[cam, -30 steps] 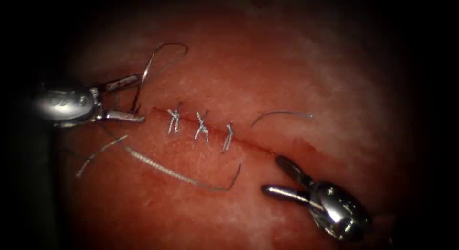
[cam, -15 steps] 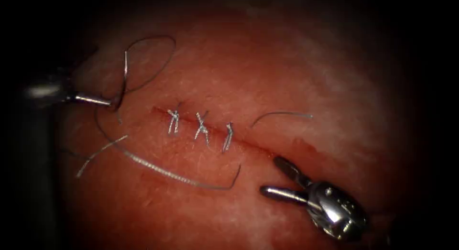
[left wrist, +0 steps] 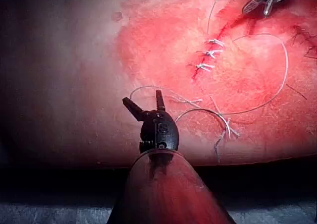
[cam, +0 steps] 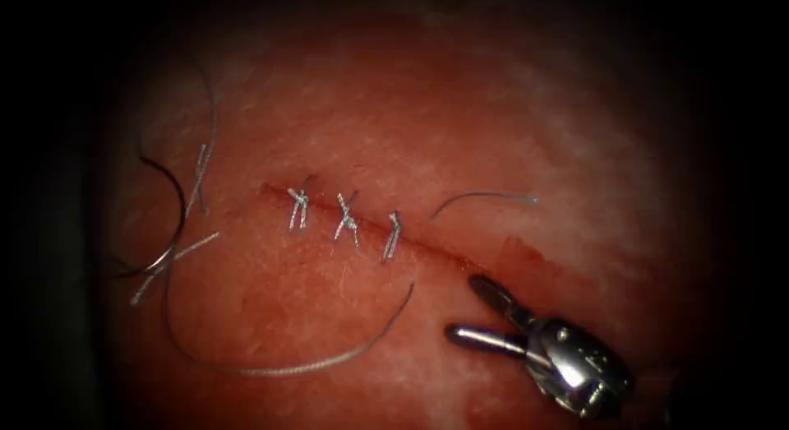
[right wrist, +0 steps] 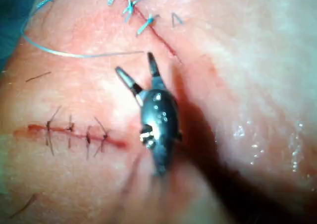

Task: Wound Closure

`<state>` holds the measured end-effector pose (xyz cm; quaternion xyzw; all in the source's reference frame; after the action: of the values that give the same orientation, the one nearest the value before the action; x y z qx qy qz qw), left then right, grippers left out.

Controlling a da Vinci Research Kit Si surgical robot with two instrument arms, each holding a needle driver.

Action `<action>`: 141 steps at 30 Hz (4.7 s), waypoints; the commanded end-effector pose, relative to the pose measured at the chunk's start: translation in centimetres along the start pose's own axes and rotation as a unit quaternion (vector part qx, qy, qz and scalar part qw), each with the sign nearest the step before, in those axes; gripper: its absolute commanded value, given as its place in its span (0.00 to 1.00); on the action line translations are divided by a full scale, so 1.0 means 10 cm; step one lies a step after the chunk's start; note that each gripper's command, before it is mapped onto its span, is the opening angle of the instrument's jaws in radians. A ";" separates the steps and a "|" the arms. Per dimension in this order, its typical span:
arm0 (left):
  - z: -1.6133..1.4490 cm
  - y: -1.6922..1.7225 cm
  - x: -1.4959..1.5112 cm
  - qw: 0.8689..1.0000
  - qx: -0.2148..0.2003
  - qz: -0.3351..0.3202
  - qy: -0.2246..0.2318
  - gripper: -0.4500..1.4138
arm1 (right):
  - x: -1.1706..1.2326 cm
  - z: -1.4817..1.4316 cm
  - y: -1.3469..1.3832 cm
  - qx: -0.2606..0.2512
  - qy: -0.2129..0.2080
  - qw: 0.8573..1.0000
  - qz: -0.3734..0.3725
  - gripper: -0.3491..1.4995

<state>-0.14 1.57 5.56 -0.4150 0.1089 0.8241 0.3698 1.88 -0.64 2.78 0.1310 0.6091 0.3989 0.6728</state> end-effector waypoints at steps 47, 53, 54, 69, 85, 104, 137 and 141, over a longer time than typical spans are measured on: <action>0.119 0.122 -0.050 0.793 0.048 0.587 -0.158 0.23 | -0.029 0.012 -0.020 0.013 -0.008 1.000 -0.003 0.79; 0.123 0.127 -0.061 0.789 0.049 0.591 -0.160 0.28 | -0.029 0.013 -0.020 0.012 -0.008 1.000 -0.003 0.79; 0.123 0.129 -0.064 0.788 0.050 0.592 -0.161 0.29 | -0.029 0.013 -0.020 0.012 -0.010 1.000 -0.003 0.79; 0.122 0.164 -0.077 0.786 -0.027 0.607 -0.115 0.31 | -0.029 0.017 -0.020 0.013 -0.007 1.000 -0.003 0.79; 0.111 0.174 -0.088 0.765 -0.067 0.631 -0.107 0.33 | -0.029 0.017 -0.020 0.013 -0.007 1.000 -0.004 0.79; 0.074 0.210 -0.096 0.765 -0.096 0.635 -0.041 0.41 | -0.031 0.019 -0.021 0.013 -0.006 1.000 -0.004 0.79; 0.029 0.224 -0.036 0.799 -0.093 0.592 -0.041 0.00 | 0.022 -0.007 -0.016 0.024 -0.006 0.999 -0.022 0.67; 0.013 0.236 0.002 0.812 -0.083 0.578 -0.013 0.00 | 0.046 -0.003 -0.017 0.020 -0.038 0.997 -0.068 0.53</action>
<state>-1.87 0.10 5.20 -0.2979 0.2585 0.8954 -0.2068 1.84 -0.35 2.31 0.1141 0.5945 0.3326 0.7231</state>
